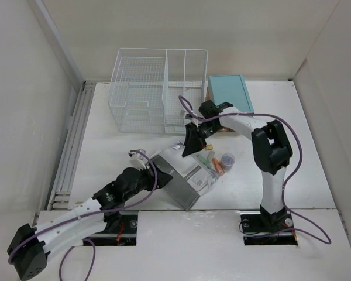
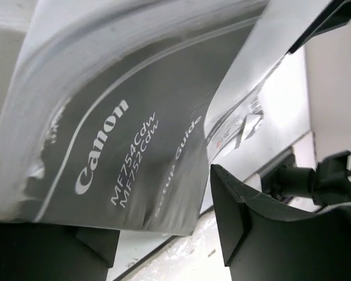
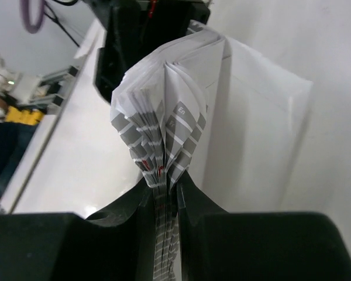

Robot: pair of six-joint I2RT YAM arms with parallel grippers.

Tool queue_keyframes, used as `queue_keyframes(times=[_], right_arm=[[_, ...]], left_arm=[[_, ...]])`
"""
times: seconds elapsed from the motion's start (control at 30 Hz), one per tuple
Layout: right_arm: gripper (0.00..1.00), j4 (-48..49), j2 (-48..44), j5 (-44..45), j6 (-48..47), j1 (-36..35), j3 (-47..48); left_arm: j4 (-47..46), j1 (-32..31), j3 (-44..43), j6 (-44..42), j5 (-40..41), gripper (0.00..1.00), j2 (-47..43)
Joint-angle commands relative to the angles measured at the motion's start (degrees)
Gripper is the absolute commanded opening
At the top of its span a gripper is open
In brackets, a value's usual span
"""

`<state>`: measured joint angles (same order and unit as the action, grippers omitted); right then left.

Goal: Organize the desk

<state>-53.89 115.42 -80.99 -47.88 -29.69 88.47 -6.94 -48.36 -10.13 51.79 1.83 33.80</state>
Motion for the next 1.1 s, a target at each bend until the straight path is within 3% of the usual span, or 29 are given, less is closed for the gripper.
queue_keyframes(times=[0.0,0.13,0.3,0.43,0.6,0.63,0.7,0.73,0.83,0.93,0.97,1.07], right_arm=[[0.0,-25.1,1.8,-11.0,-23.9,-0.9,1.2],[0.0,-25.1,-0.2,-10.5,-23.9,-1.4,1.3],[0.0,-25.1,-2.2,-9.4,-23.9,-1.4,1.3],[0.0,-25.1,-3.3,-8.8,-23.9,-1.4,1.3],[0.0,-25.1,-4.3,-7.6,-23.9,-1.4,1.9],[0.08,-25.1,-4.8,-6.9,-23.4,-1.4,2.4],[0.39,-25.1,-4.8,-6.1,-23.4,-1.4,3.2],[0.62,-25.1,-5.5,-5.4,-22.9,-1.4,3.8],[0.84,-25.1,-7.9,-3.3,-22.2,-1.4,5.5],[0.93,-25.1,-10.5,-2.2,-22.2,-0.7,6.8],[1.0,-25.1,-11.1,-1.5,-21.6,-0.7,7.6],[1.0,-23.6,-13.7,0.2,-19.7,1.3,8.8]], left_arm=[[-10.5,-0.3,1.0,-2.9,-4.7,0.52,-2.2],[-12.6,-0.3,1.0,-4.2,-6.7,0.43,0.1],[-20.6,-0.3,1.6,-5.0,-8.1,0.11,6.4],[-24.3,-0.3,-1.3,-6.4,-9.4,0.0,12.9],[-24.2,-0.3,-4.4,-9.3,-9.9,0.0,13.9],[-23.0,-0.3,-5.0,-9.9,-9.1,0.0,13.1],[-18.9,-0.3,-8.6,-11.4,-7.5,0.0,10.9],[-13.9,-0.3,-10.2,-12.6,-6.8,0.0,8.2],[-3.7,-0.9,-17.4,-17.0,-2.3,0.0,3.5],[-0.1,-2.2,-23.7,-18.6,-0.5,0.0,2.0],[2.4,-2.7,-25.4,-18.6,-0.5,0.0,2.0],[4.0,-2.7,-31.2,-19.9,-3.2,0.0,2.7]])
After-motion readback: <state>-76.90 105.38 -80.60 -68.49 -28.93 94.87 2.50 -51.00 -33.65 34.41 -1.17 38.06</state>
